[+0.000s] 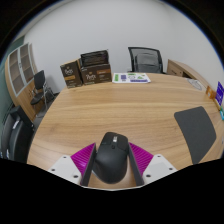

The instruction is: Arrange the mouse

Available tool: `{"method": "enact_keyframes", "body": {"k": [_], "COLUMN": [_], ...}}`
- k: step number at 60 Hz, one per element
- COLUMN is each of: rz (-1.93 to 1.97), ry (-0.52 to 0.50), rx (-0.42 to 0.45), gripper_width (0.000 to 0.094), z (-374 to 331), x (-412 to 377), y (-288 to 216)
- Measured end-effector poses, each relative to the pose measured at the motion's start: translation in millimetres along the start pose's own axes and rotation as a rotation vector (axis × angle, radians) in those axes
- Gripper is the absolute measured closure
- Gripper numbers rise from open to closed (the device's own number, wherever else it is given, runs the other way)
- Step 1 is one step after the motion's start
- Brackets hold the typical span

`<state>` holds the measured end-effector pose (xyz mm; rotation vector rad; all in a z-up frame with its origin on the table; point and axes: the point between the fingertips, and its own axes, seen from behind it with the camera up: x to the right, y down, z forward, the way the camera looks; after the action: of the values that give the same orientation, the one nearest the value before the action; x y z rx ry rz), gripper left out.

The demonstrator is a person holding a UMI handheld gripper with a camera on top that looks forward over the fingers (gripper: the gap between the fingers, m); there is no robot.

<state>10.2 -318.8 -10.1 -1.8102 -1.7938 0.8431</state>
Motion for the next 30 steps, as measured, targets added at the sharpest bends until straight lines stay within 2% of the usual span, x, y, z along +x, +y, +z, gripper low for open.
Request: {"method": "enact_keyframes", "body": {"k": [2, 18, 30], "rz": [0.005, -0.014, -0.031], "ry": [-0.006, -0.03, 0.011], "rx": [0.003, -0.014, -0.025], "gripper_width": [0.0351, 0.05, 0.0525], "z": [-0.6, 0.1, -10.2], "x": [-0.6, -2.6, 1.5], "y": [0.1, 2.5, 5.4]}}
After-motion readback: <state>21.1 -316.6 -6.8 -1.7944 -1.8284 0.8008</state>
